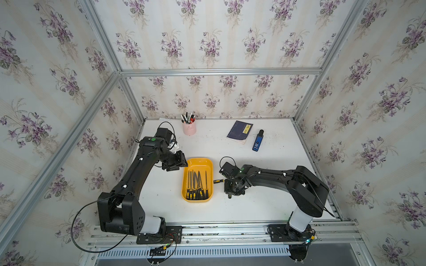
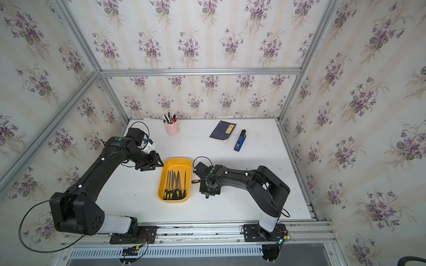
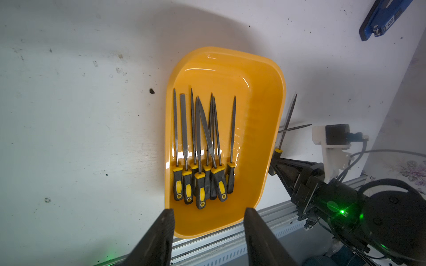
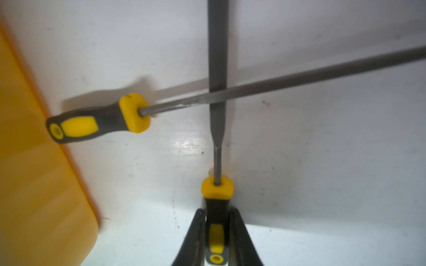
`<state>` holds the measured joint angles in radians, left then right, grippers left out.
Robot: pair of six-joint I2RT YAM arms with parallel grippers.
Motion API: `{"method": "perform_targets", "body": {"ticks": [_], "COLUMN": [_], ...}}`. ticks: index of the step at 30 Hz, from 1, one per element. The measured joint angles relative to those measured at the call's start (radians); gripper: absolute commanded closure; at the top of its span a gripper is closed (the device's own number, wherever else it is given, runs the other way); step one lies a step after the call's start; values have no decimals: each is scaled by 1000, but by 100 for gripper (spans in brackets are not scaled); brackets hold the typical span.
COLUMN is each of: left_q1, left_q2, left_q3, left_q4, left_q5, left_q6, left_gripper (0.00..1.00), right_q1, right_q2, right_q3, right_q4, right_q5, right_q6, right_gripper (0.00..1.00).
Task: Put the file tool into the storage box
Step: Pick up the file tool from the center of the board.
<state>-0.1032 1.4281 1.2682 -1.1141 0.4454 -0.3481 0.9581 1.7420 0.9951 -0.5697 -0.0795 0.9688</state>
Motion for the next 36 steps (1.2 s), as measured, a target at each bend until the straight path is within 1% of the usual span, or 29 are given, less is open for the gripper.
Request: {"method": "perform_targets", "body": {"ticks": [5,8,10,17,20,23,27,29,32,33,36], "left_q1": [0,0,0,-4,-27,-60,-114,-150,-207,-226,-265], "left_q2": [5,5,5,16,43,74,112,133,166,176,195], "left_q3": [-5,0,15,98,131,172,235,272,329,348,374], "left_q4": [7,8,7,14,29,37,64,76,111,132,202], "left_q5": [2,7,10,76,105,128,158,180,234,262,340], "left_q6": [0,0,0,-20,-31,-47,-76,-81,-98,-107,-152], "left_gripper": [46,46,46,45,45,46,46,46,45,42,41], "right_q1": [-2,-10,-26,-107,-171,-227,-249,-253,-249,-239,-213], "right_q2": [-26,-59,-117,-379,-454,-483,-496,-500,-552,-586,-694], "right_q3": [-17,-29,-37,-51,-71,-69,-4,32,50,44,13], "right_q4": [21,-47,-106,-180,-201,-229,-256,-248,-166,-124,35], "right_q5": [3,12,20,34,34,36,48,42,-20,-48,-143], "right_q6": [-8,-29,-49,-143,-188,-228,-274,-295,-323,-326,-328], "right_gripper": [97,100,100,100,100,100,100,100,100,100,100]}}
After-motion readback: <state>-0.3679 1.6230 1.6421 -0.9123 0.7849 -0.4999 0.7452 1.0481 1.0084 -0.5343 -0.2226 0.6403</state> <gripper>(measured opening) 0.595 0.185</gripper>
